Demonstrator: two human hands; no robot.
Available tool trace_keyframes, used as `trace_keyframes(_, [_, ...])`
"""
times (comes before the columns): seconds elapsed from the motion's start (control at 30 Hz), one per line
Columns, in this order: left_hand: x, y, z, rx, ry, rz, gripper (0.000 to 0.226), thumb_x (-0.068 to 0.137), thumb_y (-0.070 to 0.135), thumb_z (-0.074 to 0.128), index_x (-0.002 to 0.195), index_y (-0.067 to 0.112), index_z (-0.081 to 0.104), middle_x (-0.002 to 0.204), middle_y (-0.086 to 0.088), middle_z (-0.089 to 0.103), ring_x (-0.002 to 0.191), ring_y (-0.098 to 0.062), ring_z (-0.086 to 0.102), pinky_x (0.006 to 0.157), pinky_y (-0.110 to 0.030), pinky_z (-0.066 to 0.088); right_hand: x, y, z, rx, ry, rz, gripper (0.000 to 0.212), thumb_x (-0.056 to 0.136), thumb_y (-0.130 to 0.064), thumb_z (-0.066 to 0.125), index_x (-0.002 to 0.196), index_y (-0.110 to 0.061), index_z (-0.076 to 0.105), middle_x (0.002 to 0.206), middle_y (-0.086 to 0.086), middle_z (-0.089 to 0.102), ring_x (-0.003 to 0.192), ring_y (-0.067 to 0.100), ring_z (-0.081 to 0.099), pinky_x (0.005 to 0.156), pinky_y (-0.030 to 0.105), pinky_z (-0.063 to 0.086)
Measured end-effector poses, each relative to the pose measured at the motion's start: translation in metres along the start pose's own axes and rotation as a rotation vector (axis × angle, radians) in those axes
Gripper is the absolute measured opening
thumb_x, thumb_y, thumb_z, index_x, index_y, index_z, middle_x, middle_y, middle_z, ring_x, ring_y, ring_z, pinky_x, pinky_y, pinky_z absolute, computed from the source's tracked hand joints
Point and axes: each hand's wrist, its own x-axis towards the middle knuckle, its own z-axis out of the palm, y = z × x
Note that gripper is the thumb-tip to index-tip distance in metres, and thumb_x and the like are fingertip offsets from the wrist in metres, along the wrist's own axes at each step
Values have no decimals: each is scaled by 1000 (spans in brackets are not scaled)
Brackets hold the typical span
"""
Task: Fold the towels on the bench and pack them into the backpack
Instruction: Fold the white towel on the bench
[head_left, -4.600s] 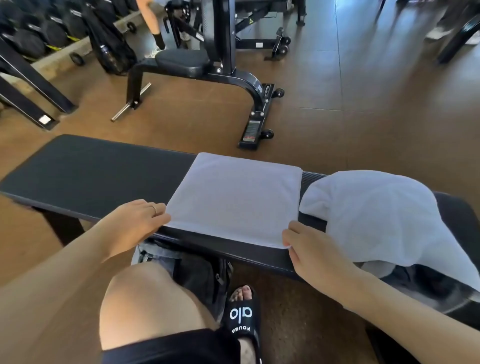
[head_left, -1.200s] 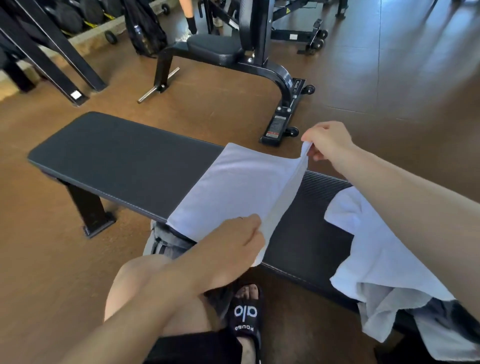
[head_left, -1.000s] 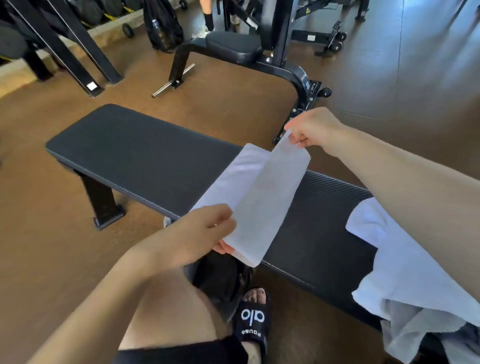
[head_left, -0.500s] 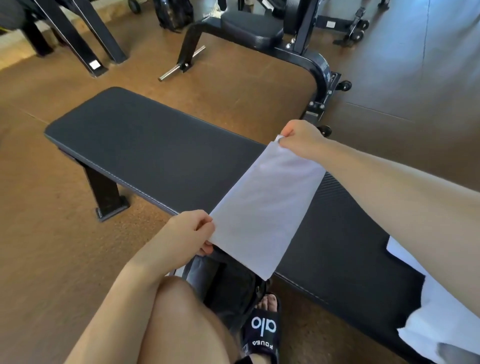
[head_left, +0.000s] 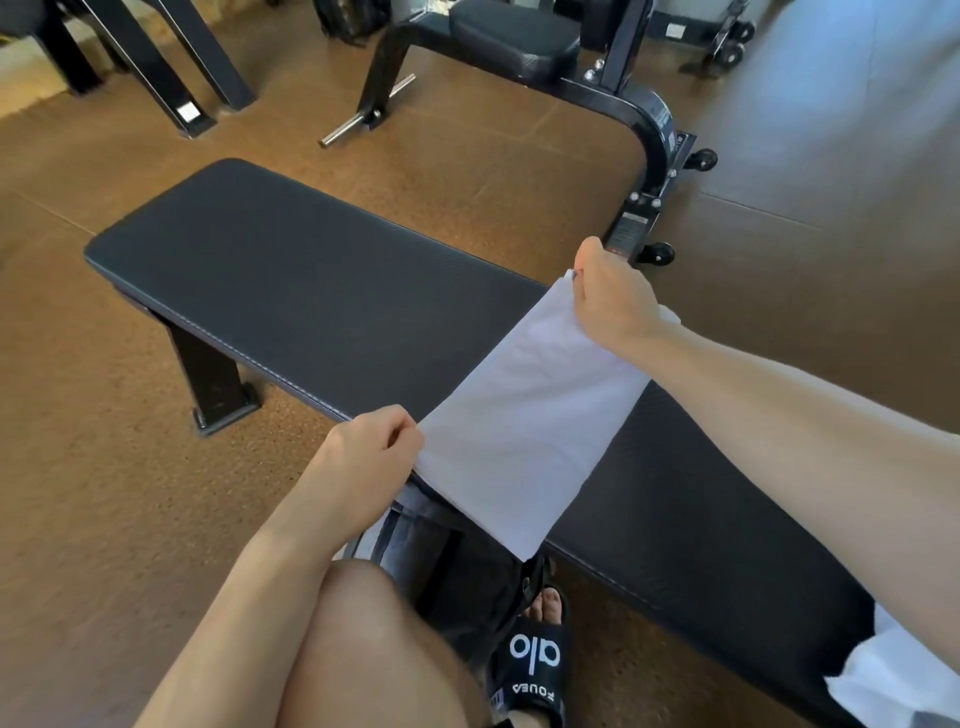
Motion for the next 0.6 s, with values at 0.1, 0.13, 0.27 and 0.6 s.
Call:
trace_keyframes(0.1, [1,-1,1,-1,2,-7,24,98,21,44,80,14,58,64,1,56,58,-13,48,53,-25,37,-4,-1,3,-50,26,1,6,101,-10,43,99,-9,38,84,11,51,66,33,53,61,40,38])
trace_keyframes(0.13, [1,-1,1,-5,5,-9,24,98,21,44,80,13,58,65,0,56,58,-13,47,53,-26,37,-4,-1,4,-52,37,2,8,100,-8,44,98,-10,37,85,10,52,66,32,53,62,39,37])
trace_keyframes(0.27, [3,-2,2,30,12,3,24,99,22,43,81,13,57,70,-2,58,60,-14,48,55,-27,38,-4,-2,4,-48,55,-4,8,100,-8,48,103,-9,41,87,10,53,68,31,56,65,40,41])
trace_keyframes(0.6, [2,-3,1,40,38,3,22,96,20,44,79,13,57,67,-2,58,55,-12,43,49,-22,34,-3,3,13,-130,184,-58,12,93,6,46,95,-6,45,78,7,39,53,25,42,51,35,29])
